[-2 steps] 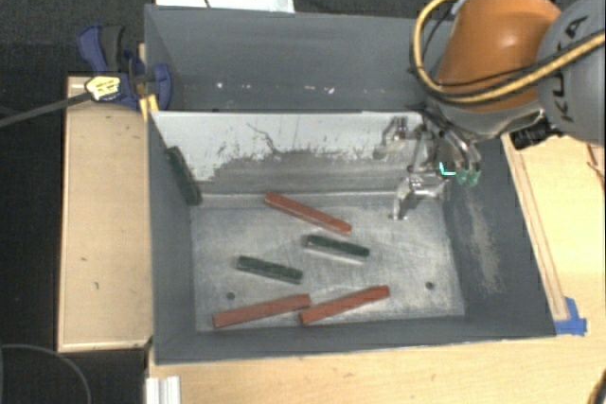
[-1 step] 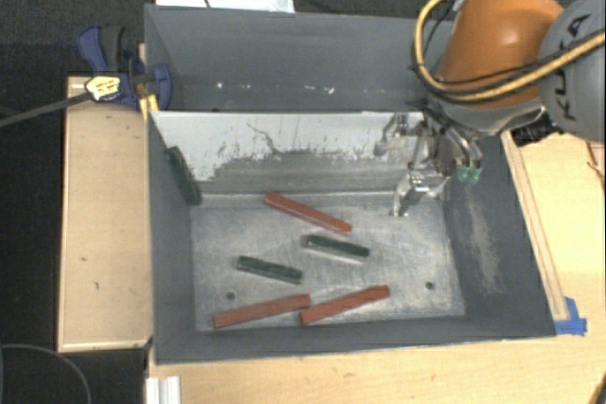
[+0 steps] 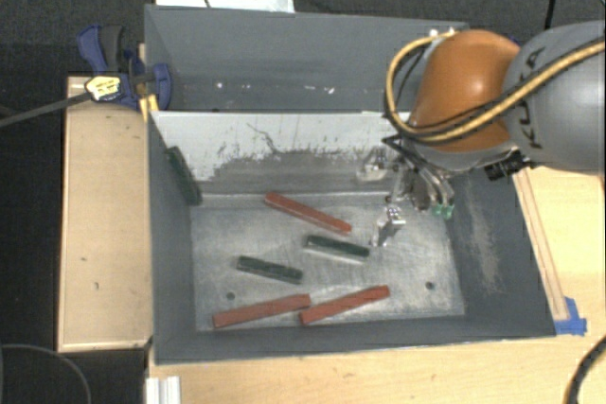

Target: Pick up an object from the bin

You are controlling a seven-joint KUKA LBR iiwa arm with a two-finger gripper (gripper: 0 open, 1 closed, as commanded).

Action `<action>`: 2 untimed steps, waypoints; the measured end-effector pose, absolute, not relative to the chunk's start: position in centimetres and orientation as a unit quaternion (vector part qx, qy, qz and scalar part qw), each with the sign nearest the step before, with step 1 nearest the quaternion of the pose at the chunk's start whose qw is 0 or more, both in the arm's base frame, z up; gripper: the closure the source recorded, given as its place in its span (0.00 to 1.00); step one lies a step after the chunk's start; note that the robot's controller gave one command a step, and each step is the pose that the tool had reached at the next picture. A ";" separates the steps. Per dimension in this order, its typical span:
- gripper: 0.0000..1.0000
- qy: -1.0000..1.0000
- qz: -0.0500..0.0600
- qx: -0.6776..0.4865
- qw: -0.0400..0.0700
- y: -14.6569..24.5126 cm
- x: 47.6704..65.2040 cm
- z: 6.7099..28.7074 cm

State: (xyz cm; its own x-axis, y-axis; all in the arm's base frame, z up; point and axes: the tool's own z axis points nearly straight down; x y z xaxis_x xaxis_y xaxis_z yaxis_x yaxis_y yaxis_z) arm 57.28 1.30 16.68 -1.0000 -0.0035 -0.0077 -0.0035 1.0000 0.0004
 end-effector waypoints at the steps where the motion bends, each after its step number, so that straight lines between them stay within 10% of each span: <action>1: 0.00 1.000 0.000 0.005 0.000 1.9 56.9 14.8; 2: 0.00 0.999 0.001 0.036 0.000 2.2 56.7 13.6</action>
Offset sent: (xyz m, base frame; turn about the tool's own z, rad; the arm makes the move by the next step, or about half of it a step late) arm -0.0083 0.0071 -0.0006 -0.0634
